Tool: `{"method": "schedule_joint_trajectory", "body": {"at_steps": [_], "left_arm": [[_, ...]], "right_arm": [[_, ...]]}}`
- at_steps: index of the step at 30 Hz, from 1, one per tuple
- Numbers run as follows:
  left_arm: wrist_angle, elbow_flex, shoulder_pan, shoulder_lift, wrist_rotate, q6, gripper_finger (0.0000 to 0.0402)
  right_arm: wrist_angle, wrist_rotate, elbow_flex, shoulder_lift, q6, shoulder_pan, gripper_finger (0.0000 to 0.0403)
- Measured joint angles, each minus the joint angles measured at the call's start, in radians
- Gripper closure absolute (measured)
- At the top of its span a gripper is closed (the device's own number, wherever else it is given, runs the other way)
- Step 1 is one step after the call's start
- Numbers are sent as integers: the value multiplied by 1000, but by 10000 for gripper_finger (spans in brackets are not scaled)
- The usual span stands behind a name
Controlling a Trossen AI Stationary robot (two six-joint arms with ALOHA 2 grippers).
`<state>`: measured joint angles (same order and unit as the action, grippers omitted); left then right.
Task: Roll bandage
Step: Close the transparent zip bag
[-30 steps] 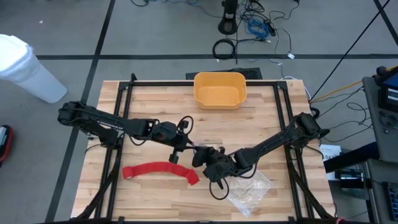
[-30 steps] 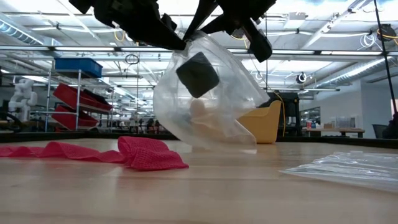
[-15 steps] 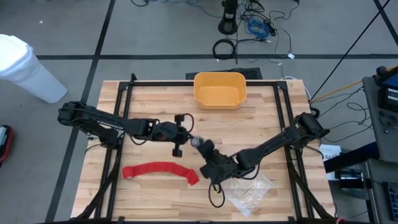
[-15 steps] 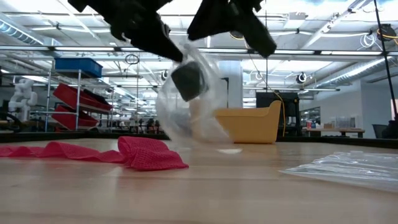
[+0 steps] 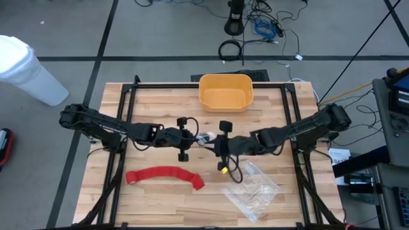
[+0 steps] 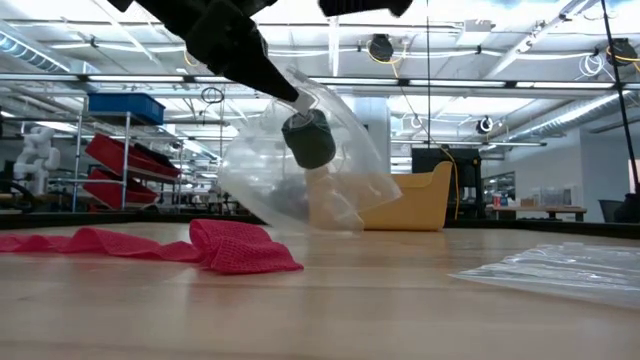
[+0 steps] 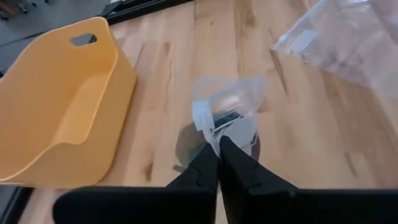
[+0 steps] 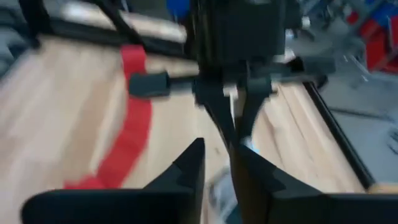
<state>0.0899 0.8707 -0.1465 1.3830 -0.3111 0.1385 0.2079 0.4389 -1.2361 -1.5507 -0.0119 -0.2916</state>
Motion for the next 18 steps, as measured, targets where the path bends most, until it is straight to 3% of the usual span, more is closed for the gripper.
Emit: {"method": "schedule_joint_trajectory", "body": {"at_steps": [4, 7, 13, 18], "left_arm": [[3, 0, -13, 0, 3, -27, 398], [9, 0, -20, 0, 3, -27, 398], [24, 0, -20, 0, 3, -27, 400], [25, 0, -20, 3, 3, -27, 400]], "right_arm": [[-291, -62, 154, 7, -50, 64, 310], [-410, -66, 238, 3, -54, 117, 273], [-515, -186, 297, -12, -33, 161, 211], [-535, -183, 299, -49, -42, 169, 210]]}}
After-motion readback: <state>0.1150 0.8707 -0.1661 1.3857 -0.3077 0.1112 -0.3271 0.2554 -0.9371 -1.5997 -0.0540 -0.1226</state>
